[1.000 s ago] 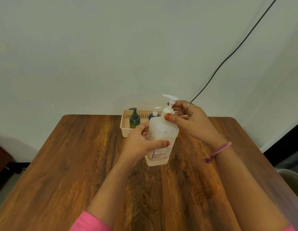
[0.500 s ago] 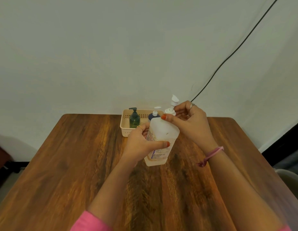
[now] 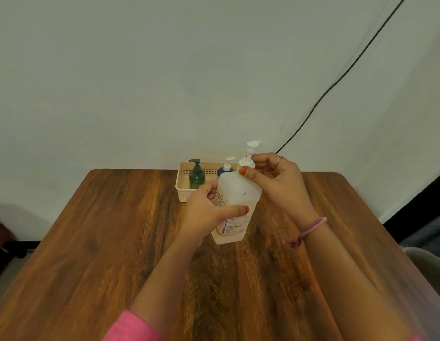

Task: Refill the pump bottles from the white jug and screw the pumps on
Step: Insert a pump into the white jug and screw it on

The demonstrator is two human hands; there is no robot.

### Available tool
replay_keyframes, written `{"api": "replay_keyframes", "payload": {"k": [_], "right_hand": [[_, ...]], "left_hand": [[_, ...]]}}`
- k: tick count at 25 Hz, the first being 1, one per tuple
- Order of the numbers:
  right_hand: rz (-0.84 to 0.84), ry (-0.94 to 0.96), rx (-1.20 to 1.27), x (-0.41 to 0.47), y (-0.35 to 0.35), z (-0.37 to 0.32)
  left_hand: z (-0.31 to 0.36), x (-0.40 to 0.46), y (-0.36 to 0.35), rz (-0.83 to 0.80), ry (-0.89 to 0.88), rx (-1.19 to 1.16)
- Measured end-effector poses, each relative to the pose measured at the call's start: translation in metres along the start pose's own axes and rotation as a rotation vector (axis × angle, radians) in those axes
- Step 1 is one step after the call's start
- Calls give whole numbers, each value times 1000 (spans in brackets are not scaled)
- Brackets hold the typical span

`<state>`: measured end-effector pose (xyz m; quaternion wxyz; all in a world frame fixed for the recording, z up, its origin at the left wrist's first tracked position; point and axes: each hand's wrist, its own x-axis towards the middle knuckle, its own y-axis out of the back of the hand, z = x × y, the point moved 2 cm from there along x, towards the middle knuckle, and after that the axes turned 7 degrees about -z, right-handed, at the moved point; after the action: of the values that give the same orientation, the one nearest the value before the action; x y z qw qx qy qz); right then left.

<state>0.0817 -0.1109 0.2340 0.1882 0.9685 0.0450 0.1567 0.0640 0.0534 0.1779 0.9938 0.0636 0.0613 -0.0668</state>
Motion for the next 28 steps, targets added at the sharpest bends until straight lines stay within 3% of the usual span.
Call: {"api": "replay_keyframes", "payload": {"k": [2, 4, 10, 15, 19, 22, 26, 28], "right_hand": [[127, -26, -23, -4, -10, 0], [142, -63, -53, -4, -11, -1], [-175, -14, -40, 4, 1, 1], [78, -25, 114, 0, -6, 1], [156, -79, 102, 2, -11, 5], [50, -116, 102, 4, -8, 3], [-240, -71, 154, 7, 9, -4], [-228, -38, 102, 8, 9, -1]], "left_hand": [[-1, 0, -2, 19, 5, -3], [-4, 0, -3, 19, 10, -14], [-4, 2, -1, 11, 12, -36], [-3, 0, -4, 12, 1, -60], [-3, 1, -5, 19, 11, -64], [-4, 1, -6, 21, 3, -59], [-5, 1, -5, 17, 4, -54], [-5, 1, -6, 15, 3, -49]]}}
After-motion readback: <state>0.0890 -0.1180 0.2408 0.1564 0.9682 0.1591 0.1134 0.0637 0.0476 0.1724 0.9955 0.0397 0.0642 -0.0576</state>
